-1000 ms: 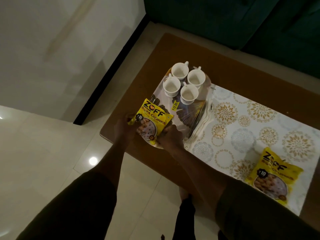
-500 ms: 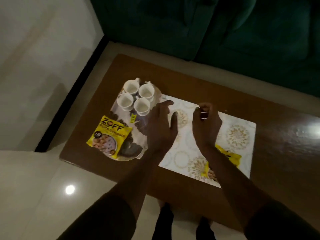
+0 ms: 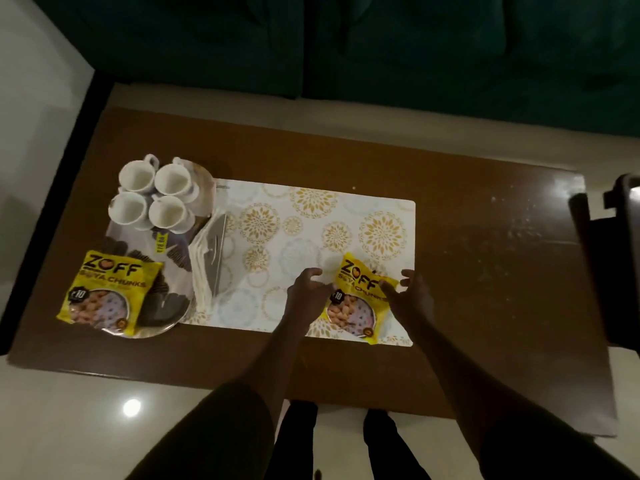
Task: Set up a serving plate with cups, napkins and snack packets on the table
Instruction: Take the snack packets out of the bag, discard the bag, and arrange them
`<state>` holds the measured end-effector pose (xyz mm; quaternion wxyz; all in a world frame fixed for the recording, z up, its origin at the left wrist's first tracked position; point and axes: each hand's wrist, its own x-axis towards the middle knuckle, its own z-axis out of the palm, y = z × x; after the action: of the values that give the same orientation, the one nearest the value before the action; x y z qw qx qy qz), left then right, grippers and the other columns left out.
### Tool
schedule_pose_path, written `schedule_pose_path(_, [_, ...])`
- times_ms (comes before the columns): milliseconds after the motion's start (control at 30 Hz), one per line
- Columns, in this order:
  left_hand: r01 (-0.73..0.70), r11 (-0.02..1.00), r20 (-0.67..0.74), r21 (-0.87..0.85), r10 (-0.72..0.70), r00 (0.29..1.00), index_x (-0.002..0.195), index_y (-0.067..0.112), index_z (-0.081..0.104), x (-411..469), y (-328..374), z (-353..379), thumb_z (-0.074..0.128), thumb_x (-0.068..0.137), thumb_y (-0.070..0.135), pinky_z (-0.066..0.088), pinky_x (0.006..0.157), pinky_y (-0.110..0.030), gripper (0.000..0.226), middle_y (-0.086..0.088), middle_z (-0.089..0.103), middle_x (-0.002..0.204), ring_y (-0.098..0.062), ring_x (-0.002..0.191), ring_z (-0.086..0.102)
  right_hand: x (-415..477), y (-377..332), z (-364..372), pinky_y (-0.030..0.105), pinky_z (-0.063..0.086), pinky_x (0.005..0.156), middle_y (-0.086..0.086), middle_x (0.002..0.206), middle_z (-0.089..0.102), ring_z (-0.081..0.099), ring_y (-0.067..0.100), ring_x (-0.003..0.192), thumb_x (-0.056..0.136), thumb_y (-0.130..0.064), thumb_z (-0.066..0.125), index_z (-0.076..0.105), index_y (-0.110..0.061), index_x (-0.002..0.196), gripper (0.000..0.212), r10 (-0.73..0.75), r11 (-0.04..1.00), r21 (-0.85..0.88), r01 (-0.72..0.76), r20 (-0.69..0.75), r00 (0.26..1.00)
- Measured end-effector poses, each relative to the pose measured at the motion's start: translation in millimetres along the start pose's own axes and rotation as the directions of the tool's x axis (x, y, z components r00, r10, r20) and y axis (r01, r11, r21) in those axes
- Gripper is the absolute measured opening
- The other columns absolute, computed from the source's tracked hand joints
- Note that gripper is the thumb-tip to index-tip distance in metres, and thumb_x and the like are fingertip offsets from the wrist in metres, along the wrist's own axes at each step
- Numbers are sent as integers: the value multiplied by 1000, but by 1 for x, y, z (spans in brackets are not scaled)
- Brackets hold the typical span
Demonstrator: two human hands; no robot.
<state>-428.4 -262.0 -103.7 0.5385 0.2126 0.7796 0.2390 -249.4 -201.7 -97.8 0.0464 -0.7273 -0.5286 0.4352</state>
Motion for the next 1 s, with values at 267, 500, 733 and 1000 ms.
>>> schedule_pose_path(267, [38, 999, 38, -4, -38, 999, 100, 4, 71, 1, -5, 18, 71, 88, 29, 53, 81, -41, 28, -16, 70, 93, -31, 92, 66, 4, 4, 5, 31, 39, 60, 11, 81, 61, 54, 21, 72, 93, -21, 60, 66, -3, 93, 18, 66, 984, 160, -80, 88, 994])
schedule_pose_path(500, [22, 997, 6, -78, -21, 1000, 87, 9, 56, -15, 11, -10, 64, 94, 29, 53, 78, -47, 22, -16, 60, 86, -32, 89, 62, -16, -15, -1, 40, 59, 76, 6, 101, 68, 67, 23, 88, 86, -34, 70, 58, -19, 111, 31, 64, 919, 351, -180, 317, 946])
schedule_pose_path(733, [223, 959, 258, -176, -174, 950, 133, 11, 50, -54, -44, -112, 69, 85, 1, 52, 88, -49, 52, -21, 64, 121, -38, 107, 63, -78, -43, 67, 53, 54, 90, 13, 122, 64, 63, 30, 110, 78, -4, 73, 41, -14, 132, 64, -21, 974, 194, -116, 589, 808])
schedule_pose_path(1000, [271, 937, 181, -219, -234, 955, 138, 11, 44, -95, -94, -228, 72, 76, -10, 43, 104, -61, 71, -22, 60, 131, -44, 125, 54, -153, -95, 166, 37, 54, 83, 9, 120, 65, 63, 26, 107, 73, -13, 75, 48, -14, 126, 59, -111, 994, 85, 74, 628, 770])
